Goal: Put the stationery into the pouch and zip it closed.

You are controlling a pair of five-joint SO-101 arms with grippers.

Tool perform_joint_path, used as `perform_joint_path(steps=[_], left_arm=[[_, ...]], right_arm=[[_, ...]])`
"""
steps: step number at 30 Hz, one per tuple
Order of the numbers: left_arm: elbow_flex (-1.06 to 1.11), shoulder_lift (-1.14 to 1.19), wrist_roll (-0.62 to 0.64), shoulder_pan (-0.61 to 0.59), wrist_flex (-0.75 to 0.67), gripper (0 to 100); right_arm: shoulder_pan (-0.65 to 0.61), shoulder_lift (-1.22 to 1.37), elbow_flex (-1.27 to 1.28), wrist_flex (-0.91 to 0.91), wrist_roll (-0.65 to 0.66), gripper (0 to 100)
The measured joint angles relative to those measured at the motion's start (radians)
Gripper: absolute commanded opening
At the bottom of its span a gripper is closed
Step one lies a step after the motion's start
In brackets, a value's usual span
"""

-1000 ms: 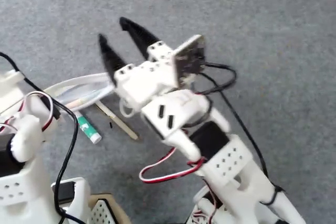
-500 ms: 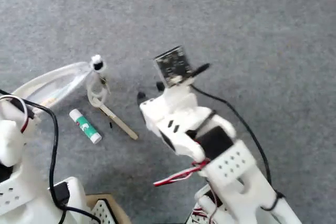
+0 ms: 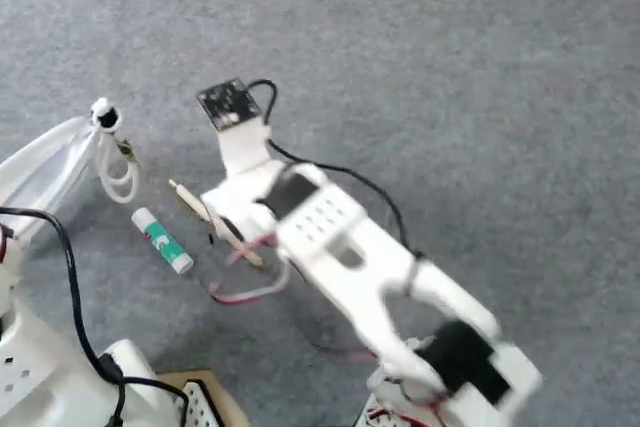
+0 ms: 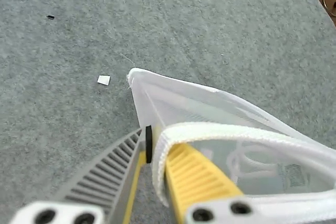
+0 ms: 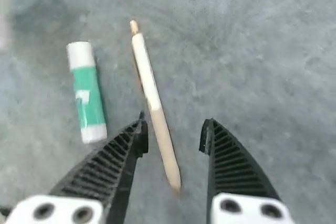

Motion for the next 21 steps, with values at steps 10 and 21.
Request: perform_joint_path(steps=[10,21], left_arm=[[0.000,0.000,0.000,-0.054,0.000,3],[0.000,0.000,0.000,-0.054,0.000,3]], right_arm=[[-0.005,0.514,-0.394,0.005,-0.074,17.8],[-0.063,0.678,-0.657,0.094,-0.074,17.8]])
